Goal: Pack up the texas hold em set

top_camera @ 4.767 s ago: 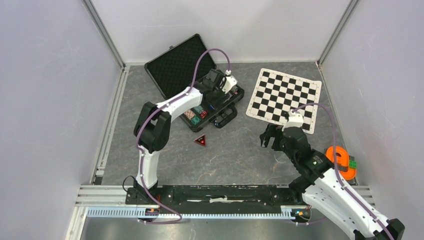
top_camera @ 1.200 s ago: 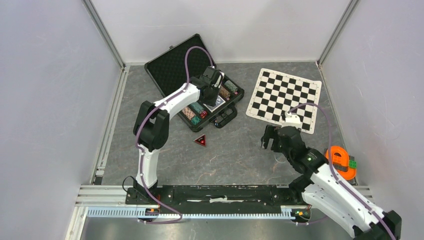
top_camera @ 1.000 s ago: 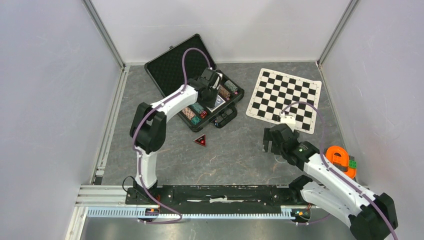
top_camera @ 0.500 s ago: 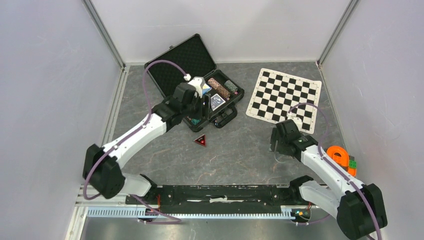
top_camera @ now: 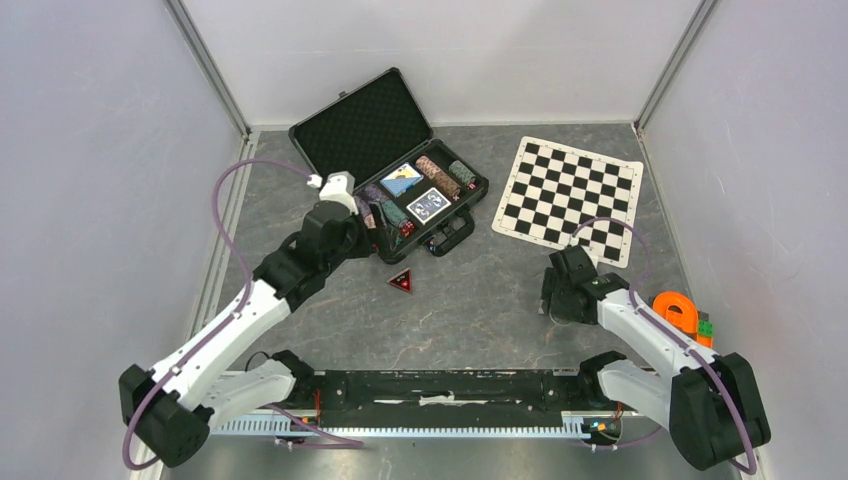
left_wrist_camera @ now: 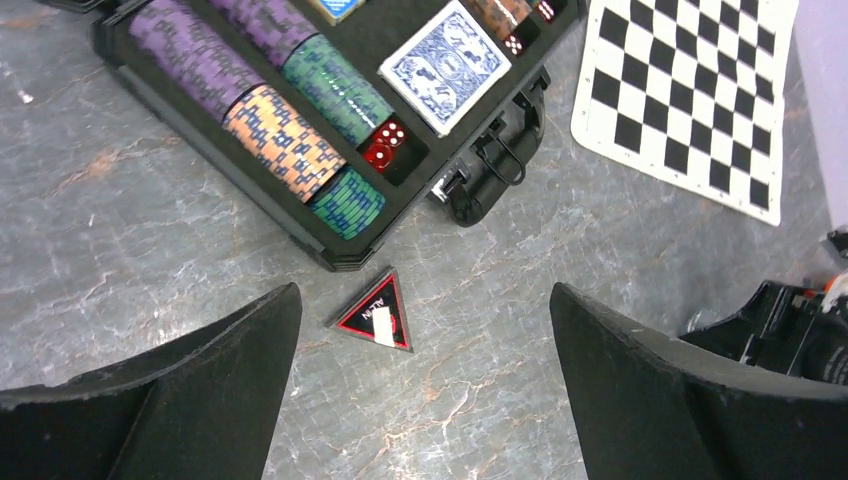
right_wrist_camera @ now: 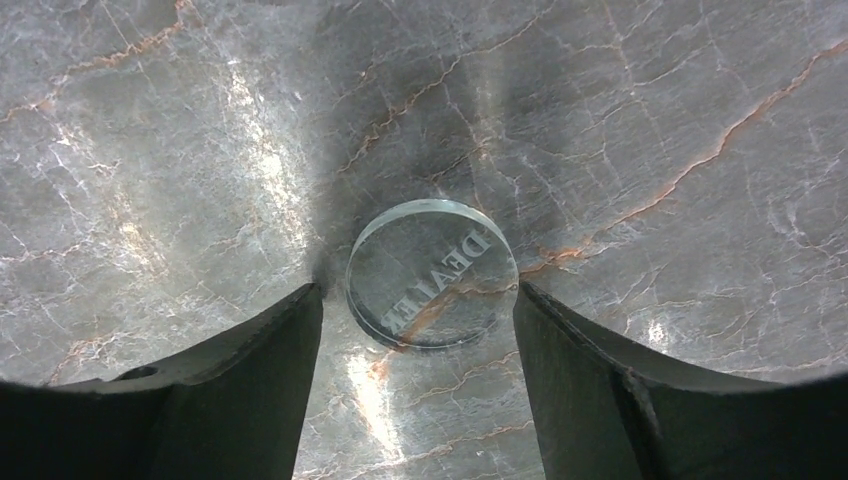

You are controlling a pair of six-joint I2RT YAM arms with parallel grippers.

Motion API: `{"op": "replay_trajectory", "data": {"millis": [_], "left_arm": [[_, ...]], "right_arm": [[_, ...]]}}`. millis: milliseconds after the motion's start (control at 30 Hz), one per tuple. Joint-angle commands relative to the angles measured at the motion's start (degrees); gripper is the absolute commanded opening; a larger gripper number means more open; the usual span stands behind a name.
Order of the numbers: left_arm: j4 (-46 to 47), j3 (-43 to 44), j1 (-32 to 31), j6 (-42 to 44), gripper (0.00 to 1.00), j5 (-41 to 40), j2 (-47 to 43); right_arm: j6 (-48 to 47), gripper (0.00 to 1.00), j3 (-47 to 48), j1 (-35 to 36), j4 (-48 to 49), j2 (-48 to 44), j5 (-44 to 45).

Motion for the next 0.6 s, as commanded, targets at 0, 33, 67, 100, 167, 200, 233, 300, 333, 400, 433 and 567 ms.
{"op": "replay_trajectory", "data": {"millis": [0, 33, 67, 100, 167, 200, 233, 300, 333, 400, 433, 567], "left_arm": [[-0.3, -5.0, 0.3, -9.6, 1.00, -7.4, -5.6], [-0.1, -6.8, 0.3, -11.5, 1.00, -9.0, -7.1], [0.2, -8.4, 0.3, -12.8, 1.00, -10.2, -8.8], [1.4, -10.1, 0.3, -13.2, 1.00, -10.0, -10.2], [2.2, -11.7, 0.3, -13.6, 1.00, -8.7, -12.1], [2.5, -11.8, 0.4, -12.5, 1.00, -7.3, -12.2], [2.4, -11.5, 0.3, -11.6, 1.00, -5.3, -11.8], [1.2, -10.2, 0.3, -9.8, 1.00, -2.6, -9.2], [0.5, -9.3, 0.3, -8.9, 1.00, -1.6, -7.7], [-1.3, -7.5, 0.3, -7.4, 1.00, 0.6, -4.1], [-1.8, -6.7, 0.2, -6.9, 1.00, 1.6, -2.9], [0.0, -6.3, 0.2, -6.7, 1.00, 6.5, -0.3]], "right_arm": [[1.3, 0.72, -1.2, -0.9, 0.0, -0.8, 0.7], [1.3, 0.70, -1.3, -1.3, 0.2, -1.0, 0.4], [1.2, 0.65, -1.4, -1.4, 0.7, -1.3, -0.1], [1.0, 0.61, -1.3, -1.5, 0.9, -1.3, -0.4], [0.6, 0.55, -0.5, -1.5, 0.5, -0.9, -0.3], [0.6, 0.54, -0.2, -1.5, 0.2, -0.6, 0.0], [0.4, 0.51, 0.1, -1.5, 0.2, -0.6, 0.1], [0.2, 0.49, 0.5, -1.5, 0.3, -0.5, 0.3], [-0.2, 0.47, 0.9, -1.5, 0.3, -0.6, 0.3], [-1.1, 0.42, 1.8, -1.5, 0.5, -0.9, 0.2], [-1.9, 0.40, 2.3, -1.5, 0.9, -1.0, -0.2], [-5.7, 0.37, 5.4, -1.4, 2.1, -0.8, -1.7]]}}
